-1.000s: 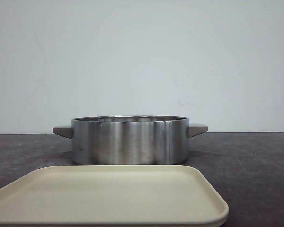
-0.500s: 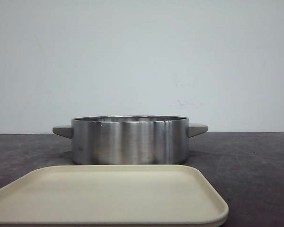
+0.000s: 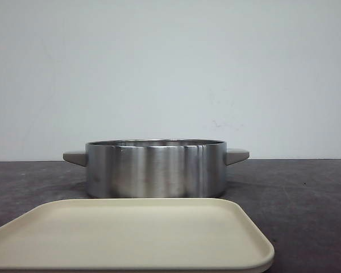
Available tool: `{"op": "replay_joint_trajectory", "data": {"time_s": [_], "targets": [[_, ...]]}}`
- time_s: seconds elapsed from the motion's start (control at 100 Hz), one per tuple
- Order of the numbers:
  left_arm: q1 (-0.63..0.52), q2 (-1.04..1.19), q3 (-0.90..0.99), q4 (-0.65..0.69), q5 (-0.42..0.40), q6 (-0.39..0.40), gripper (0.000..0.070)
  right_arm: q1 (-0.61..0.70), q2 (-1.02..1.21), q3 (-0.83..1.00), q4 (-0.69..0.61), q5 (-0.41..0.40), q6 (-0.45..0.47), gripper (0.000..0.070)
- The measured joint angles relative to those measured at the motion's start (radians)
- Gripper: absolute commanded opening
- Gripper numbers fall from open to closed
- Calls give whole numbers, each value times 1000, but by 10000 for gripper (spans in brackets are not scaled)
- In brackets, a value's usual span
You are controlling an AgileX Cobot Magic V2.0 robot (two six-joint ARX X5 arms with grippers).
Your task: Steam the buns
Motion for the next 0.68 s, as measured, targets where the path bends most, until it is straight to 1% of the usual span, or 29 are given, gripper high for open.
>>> {"op": "replay_joint_trajectory", "data": {"time_s": [0.13, 0.25, 0.68], "targets": [[4, 0, 0, 0, 0, -31, 0, 0, 0, 0, 0, 0, 0, 7], [4, 0, 0, 0, 0, -43, 0, 0, 0, 0, 0, 0, 0, 7], [4, 0, 0, 0, 0, -47, 0, 0, 0, 0, 0, 0, 0, 7]]}}
